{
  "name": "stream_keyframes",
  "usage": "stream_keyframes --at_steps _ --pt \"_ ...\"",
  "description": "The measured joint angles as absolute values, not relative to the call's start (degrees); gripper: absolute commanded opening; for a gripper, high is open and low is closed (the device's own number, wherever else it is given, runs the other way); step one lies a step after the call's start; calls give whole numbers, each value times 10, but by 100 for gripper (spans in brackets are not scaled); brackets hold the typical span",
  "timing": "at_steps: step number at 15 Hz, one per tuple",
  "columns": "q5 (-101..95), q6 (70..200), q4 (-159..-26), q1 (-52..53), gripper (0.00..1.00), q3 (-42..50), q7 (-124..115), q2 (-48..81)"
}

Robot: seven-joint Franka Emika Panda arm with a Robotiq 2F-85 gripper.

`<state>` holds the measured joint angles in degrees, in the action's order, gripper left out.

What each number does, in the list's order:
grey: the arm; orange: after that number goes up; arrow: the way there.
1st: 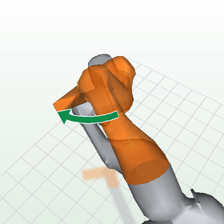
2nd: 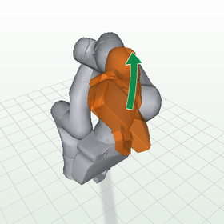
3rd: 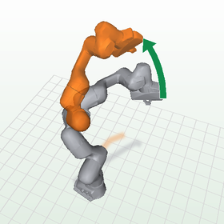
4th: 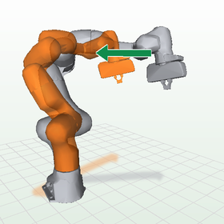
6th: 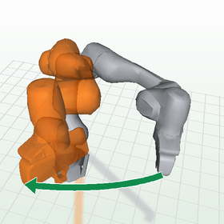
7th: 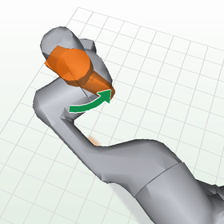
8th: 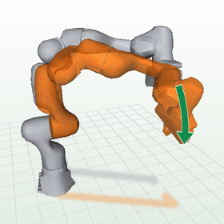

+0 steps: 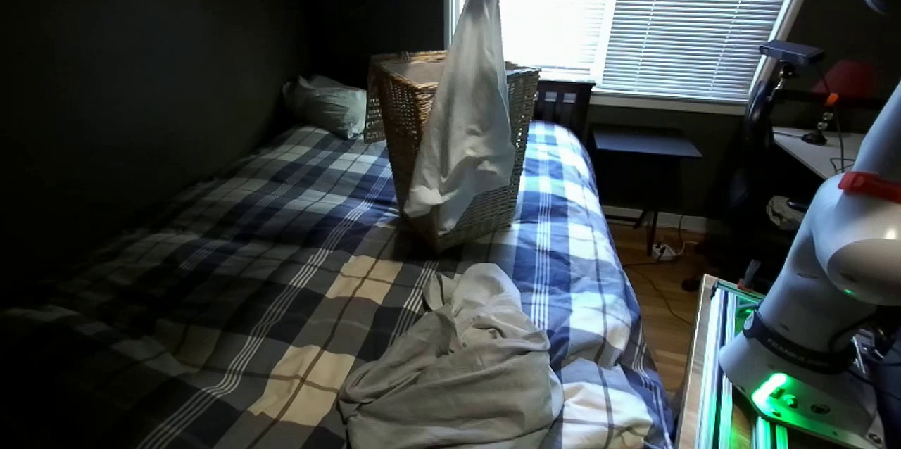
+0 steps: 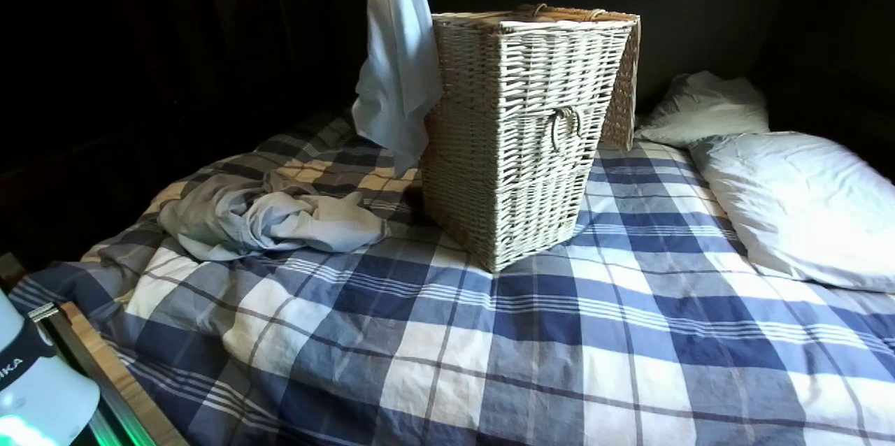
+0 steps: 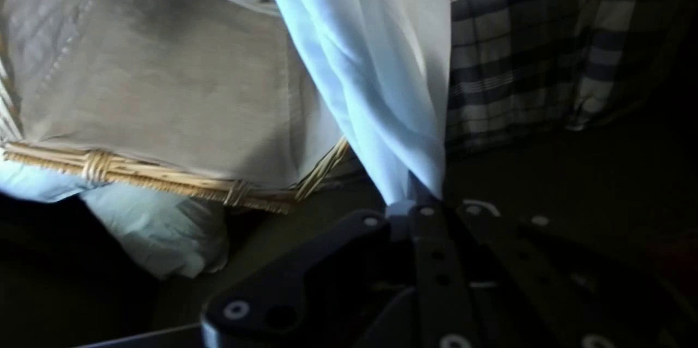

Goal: Put the white cloth in the laundry basket

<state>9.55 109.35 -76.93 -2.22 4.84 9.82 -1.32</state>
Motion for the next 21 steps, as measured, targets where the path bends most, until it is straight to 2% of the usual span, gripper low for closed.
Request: stream_keyframes --at_steps 10,21 --pt "-141 1251 -735 -36 1 79 -52 67" --pt "-163 1288 -735 -37 0 86 -79 91"
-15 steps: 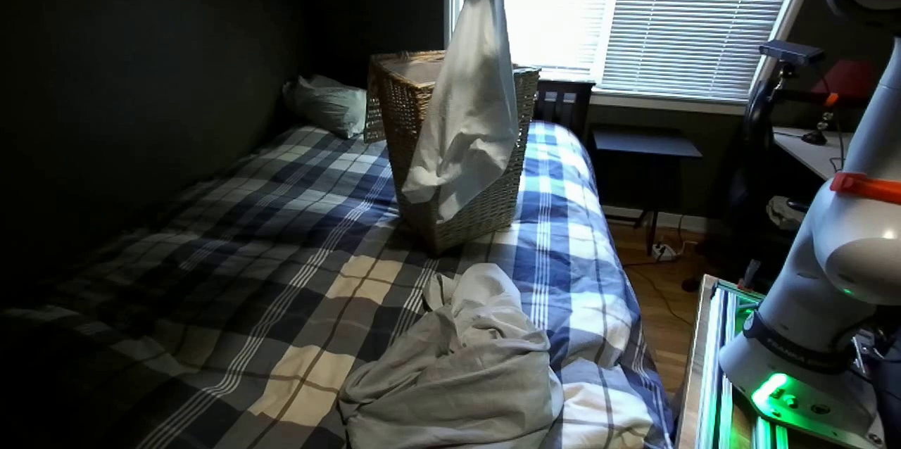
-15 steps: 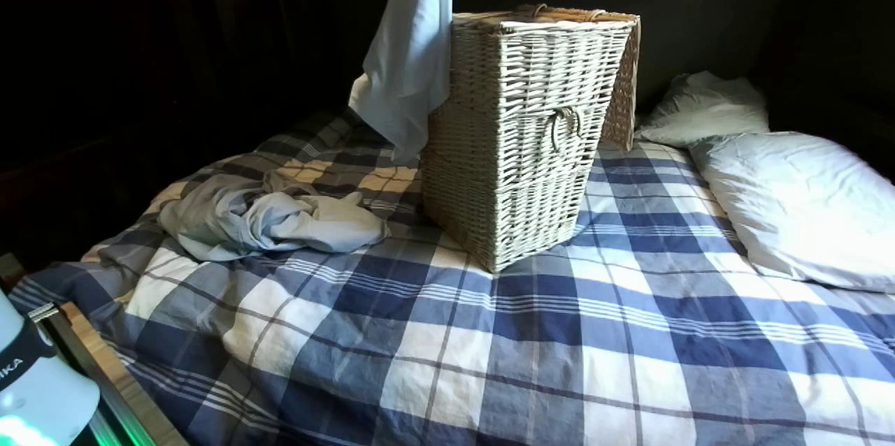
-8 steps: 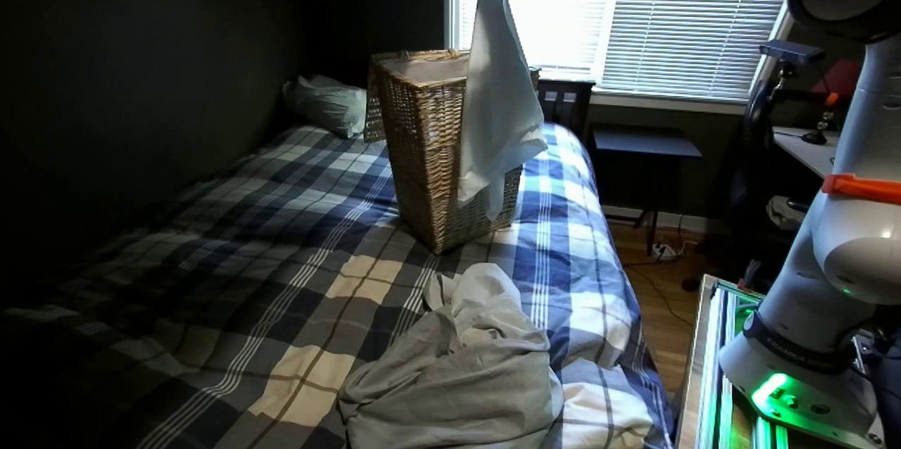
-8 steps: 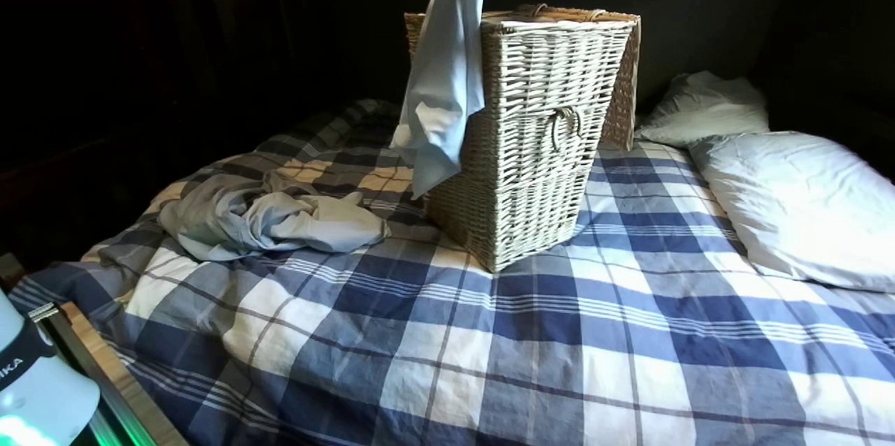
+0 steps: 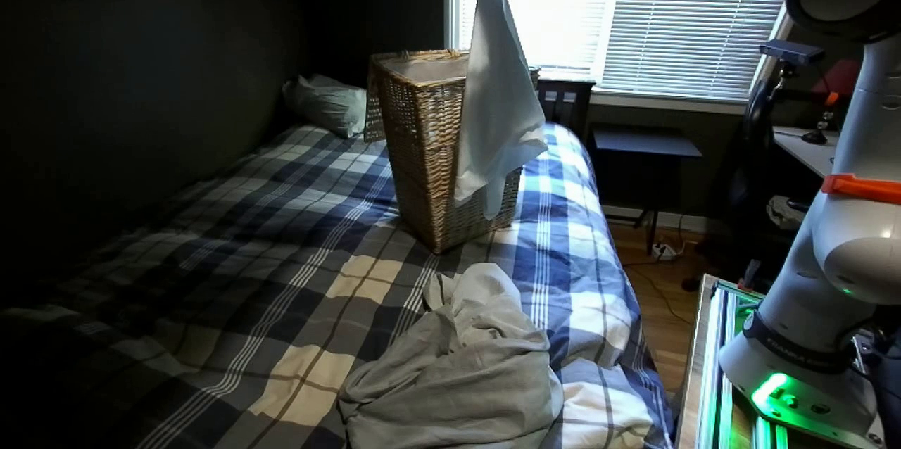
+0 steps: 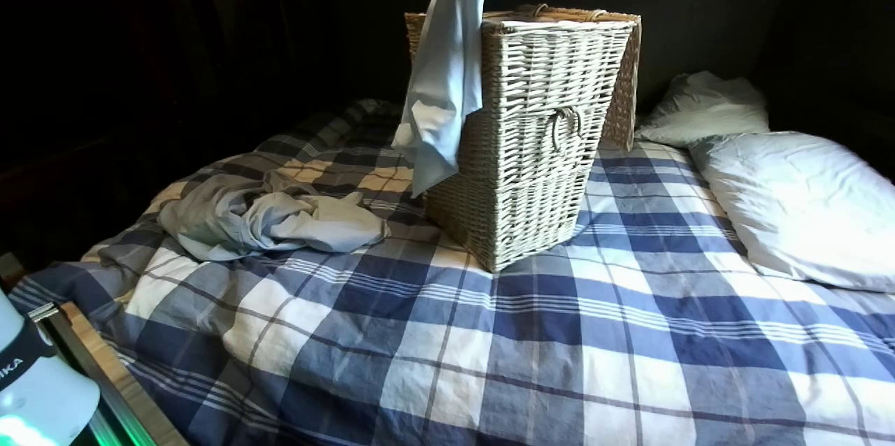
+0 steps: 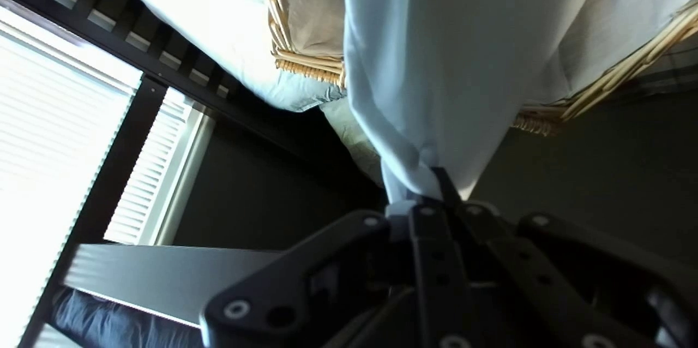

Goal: Put the white cloth in the laundry basket

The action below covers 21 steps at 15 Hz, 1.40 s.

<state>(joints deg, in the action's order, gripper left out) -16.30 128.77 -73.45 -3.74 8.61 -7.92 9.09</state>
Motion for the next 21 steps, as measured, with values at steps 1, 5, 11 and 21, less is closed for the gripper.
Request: stream_keyframes --at_steps 1,5,11,21 --pt "-163 1294 -734 -37 0 86 -89 92" --pt "-164 1355 -713 -37 0 91 -189 110" --pt "-257 1460 -674 -35 0 126 -351 167" --pt "-359 1461 -677 -25 47 166 -421 256"
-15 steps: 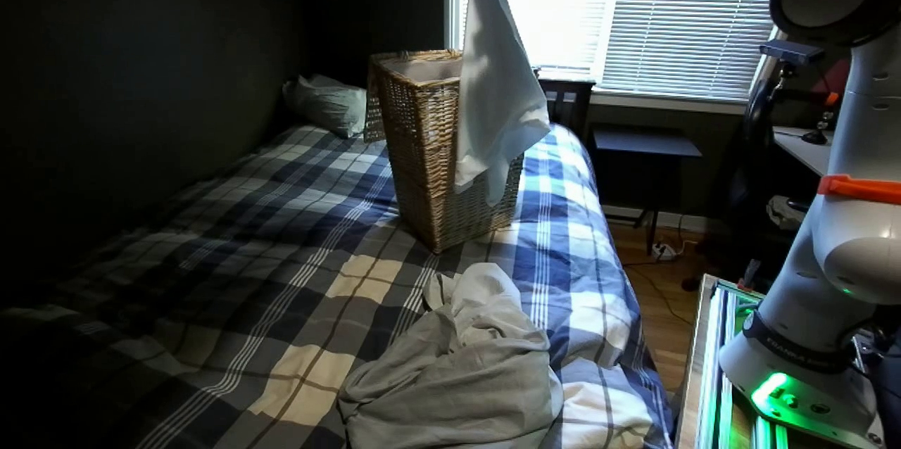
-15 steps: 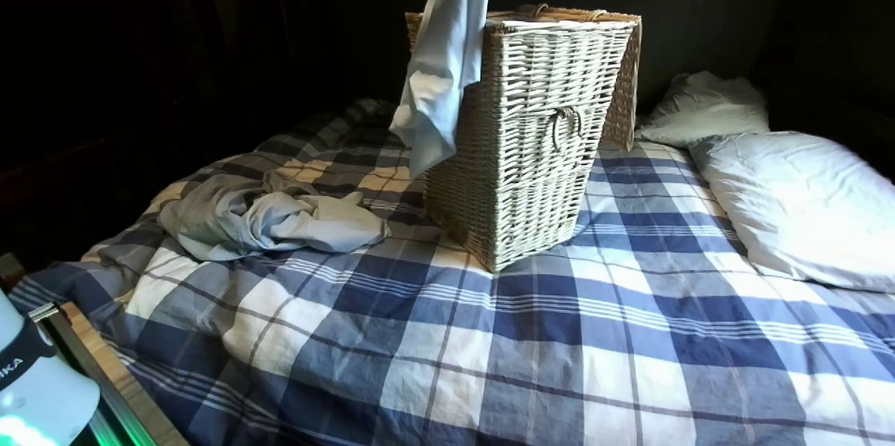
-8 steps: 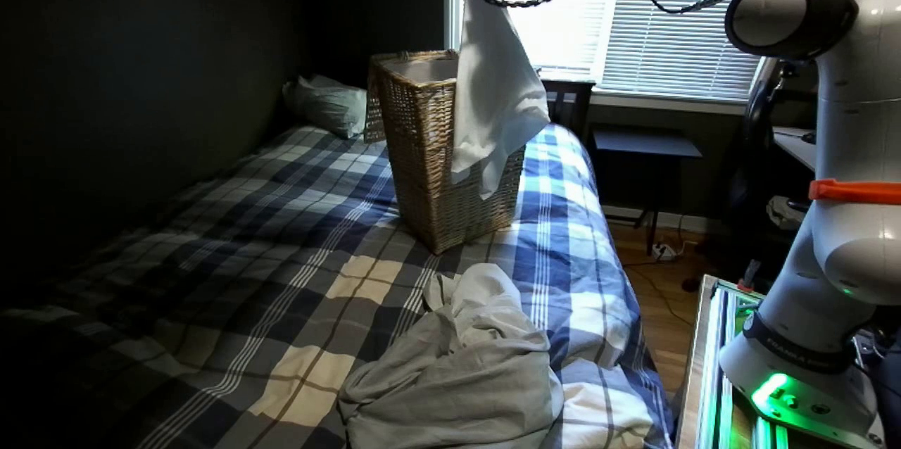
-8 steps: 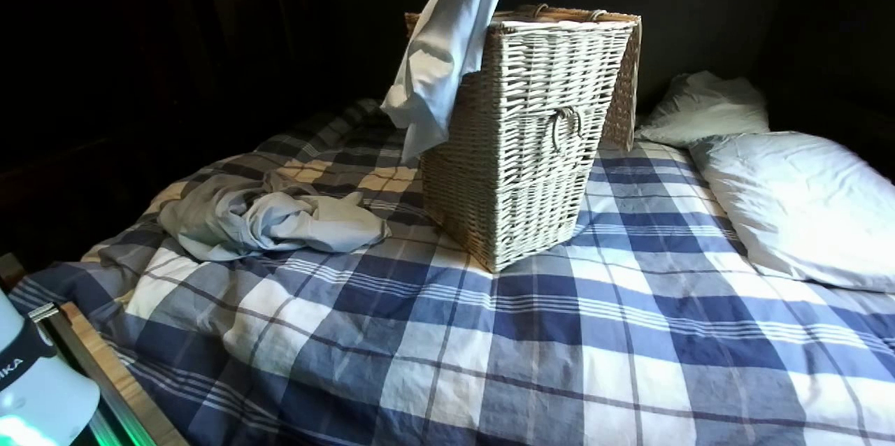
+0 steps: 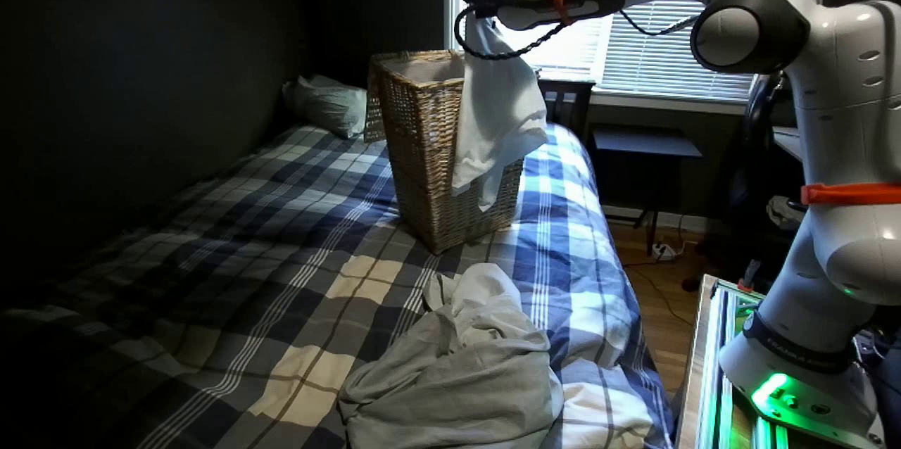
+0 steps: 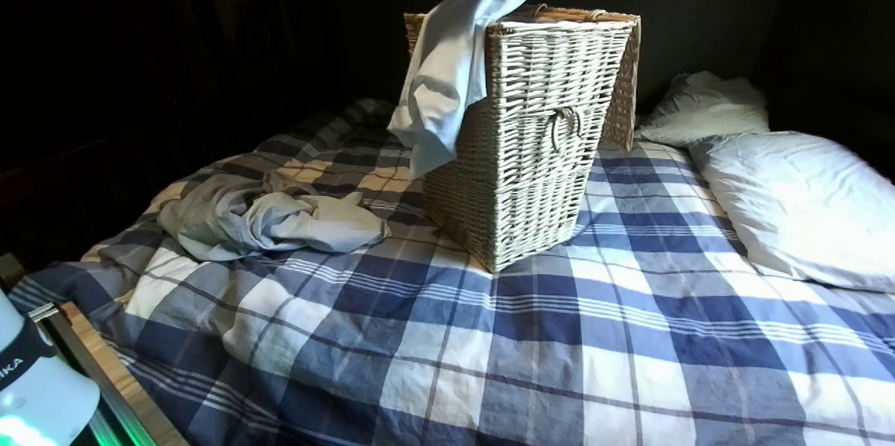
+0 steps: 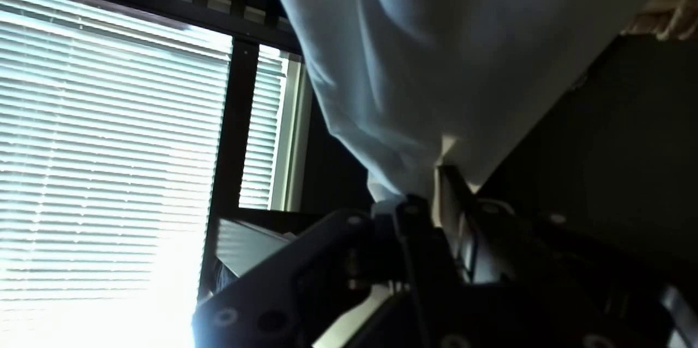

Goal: Put the white cloth in the laundry basket

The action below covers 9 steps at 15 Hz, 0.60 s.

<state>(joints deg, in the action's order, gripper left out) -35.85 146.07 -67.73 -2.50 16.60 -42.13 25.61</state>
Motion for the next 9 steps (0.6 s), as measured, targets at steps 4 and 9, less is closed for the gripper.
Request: stream_keyframes --at_steps 4,9 --pt "-330 1364 -674 -25 78 141 -346 251" --pt "-242 1180 -653 -25 100 97 -204 214"
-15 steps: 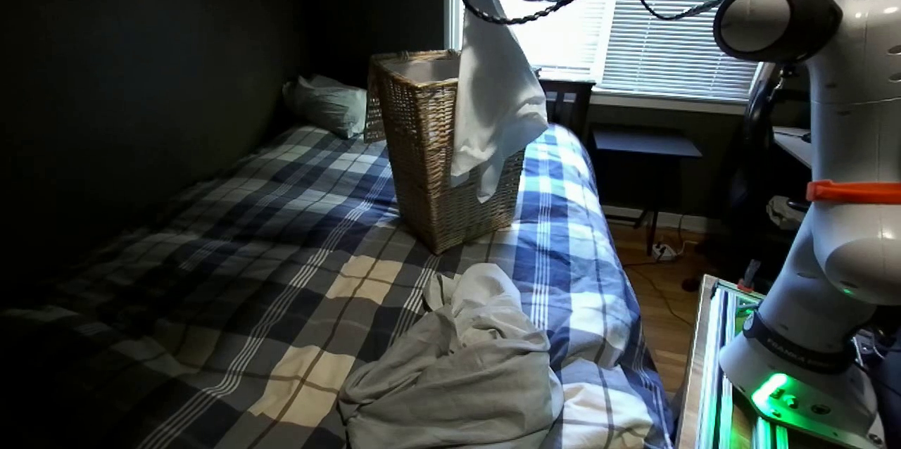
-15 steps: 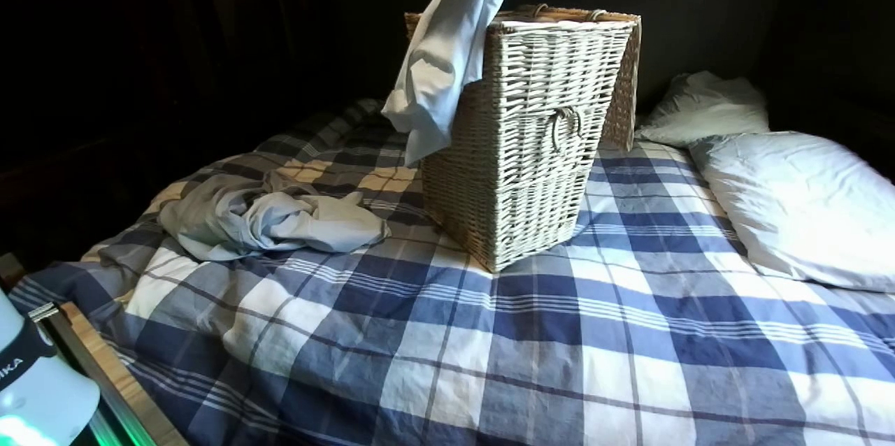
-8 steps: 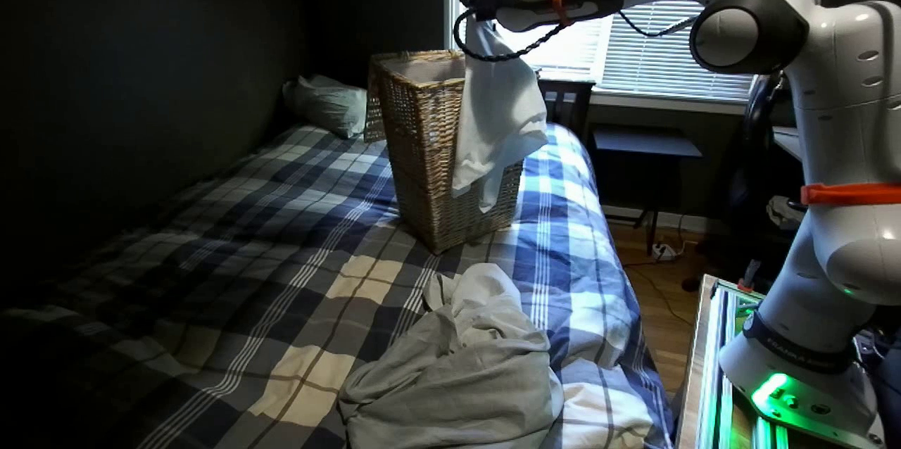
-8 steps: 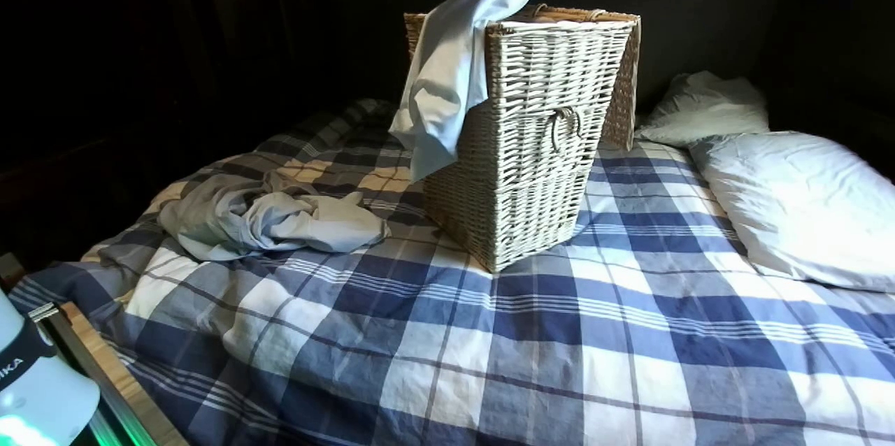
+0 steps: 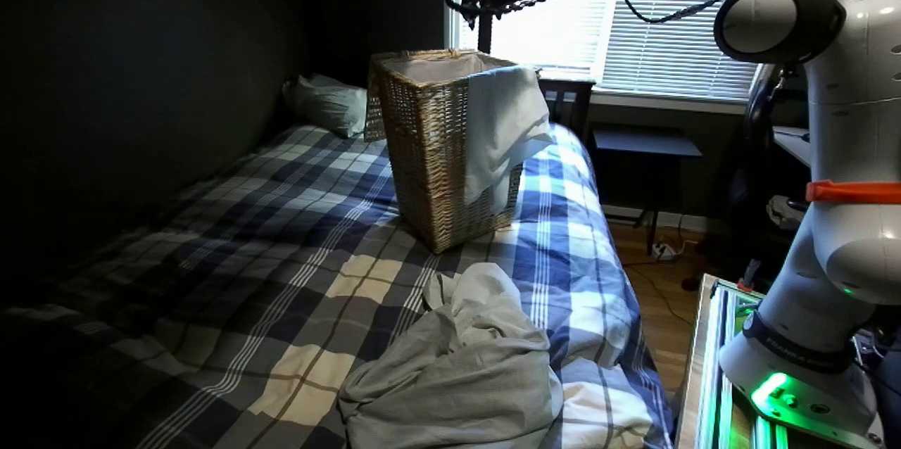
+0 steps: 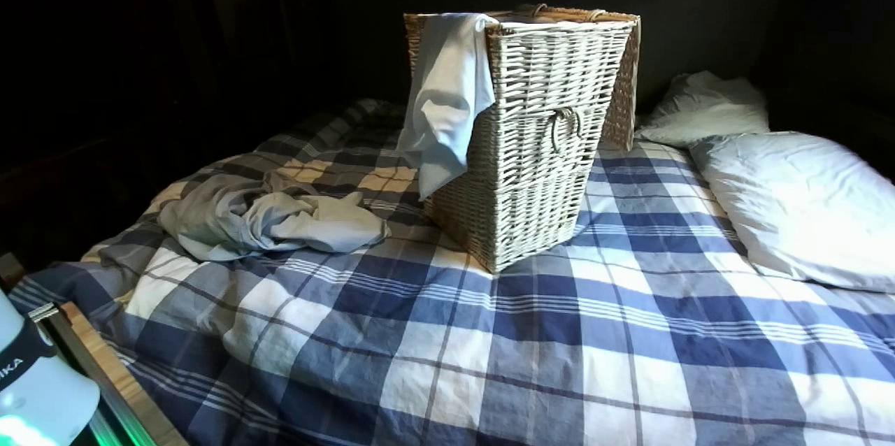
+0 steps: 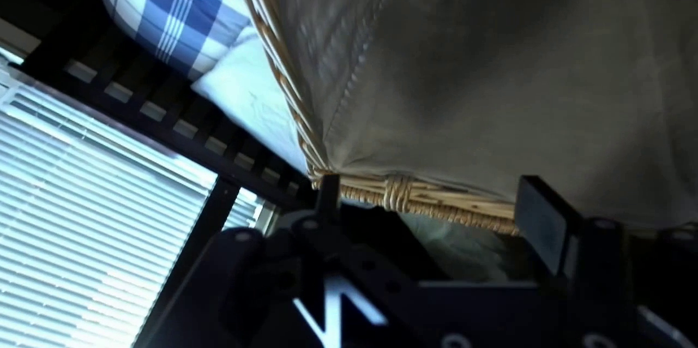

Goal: Put the white cloth in the laundry basket

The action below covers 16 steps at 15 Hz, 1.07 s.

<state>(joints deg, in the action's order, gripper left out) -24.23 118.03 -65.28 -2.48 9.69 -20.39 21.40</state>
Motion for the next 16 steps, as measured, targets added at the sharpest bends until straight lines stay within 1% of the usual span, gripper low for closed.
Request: stream_keyframes --at_steps 4,8,10,16 --pt "-202 1001 -613 -25 100 86 -114 188" --pt "-158 848 -583 -37 100 86 -51 177" --pt "-145 821 -577 -45 100 86 -36 177" --pt "-143 819 -577 -47 100 86 -32 179"
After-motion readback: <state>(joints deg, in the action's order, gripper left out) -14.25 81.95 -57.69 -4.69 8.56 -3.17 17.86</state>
